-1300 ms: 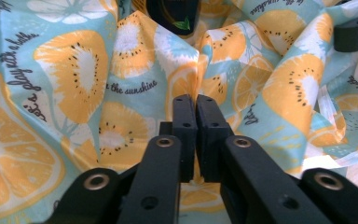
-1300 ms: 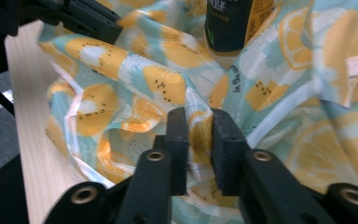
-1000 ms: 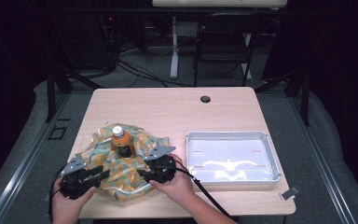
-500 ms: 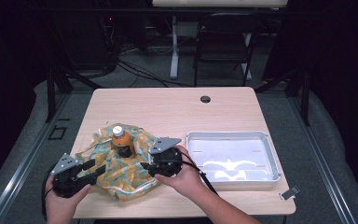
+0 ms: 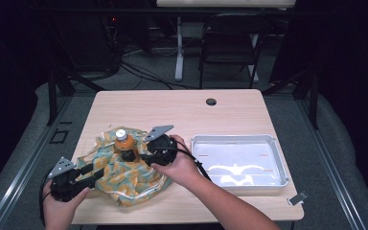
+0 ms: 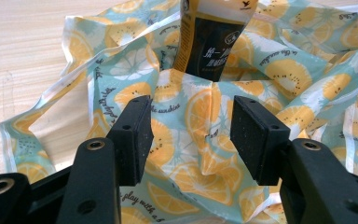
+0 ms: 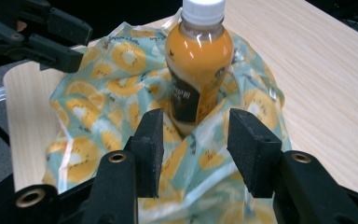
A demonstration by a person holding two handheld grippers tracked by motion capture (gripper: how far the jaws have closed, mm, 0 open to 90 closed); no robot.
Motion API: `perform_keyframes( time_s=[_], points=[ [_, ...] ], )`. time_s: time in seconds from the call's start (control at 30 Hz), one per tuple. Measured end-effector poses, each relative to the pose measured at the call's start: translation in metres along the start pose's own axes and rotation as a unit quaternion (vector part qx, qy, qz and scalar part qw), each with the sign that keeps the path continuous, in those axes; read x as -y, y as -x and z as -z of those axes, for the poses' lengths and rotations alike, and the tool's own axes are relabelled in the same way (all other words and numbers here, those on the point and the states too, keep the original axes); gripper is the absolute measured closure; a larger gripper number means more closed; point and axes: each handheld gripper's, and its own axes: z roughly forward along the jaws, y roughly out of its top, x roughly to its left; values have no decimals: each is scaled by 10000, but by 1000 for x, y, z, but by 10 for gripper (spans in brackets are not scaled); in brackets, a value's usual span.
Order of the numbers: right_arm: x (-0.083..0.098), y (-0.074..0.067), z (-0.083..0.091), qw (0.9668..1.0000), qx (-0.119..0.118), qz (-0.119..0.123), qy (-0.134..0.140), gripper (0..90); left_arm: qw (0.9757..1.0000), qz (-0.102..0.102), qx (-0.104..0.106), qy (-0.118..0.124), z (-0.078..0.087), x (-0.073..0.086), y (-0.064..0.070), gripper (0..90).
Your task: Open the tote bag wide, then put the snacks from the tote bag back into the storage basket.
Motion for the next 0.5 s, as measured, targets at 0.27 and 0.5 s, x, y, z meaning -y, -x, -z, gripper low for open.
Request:
perform_keyframes(
  time_s=[0.27,0.5],
  points=[
    [-21,6,-13,9999,-19,-104,-3,611,10000,-9,27,33,4,-1,1,487],
    [-37,15,-14,9995,-101,-262,135,614,10000,34,11,41,3,0,-1,487]
  ],
)
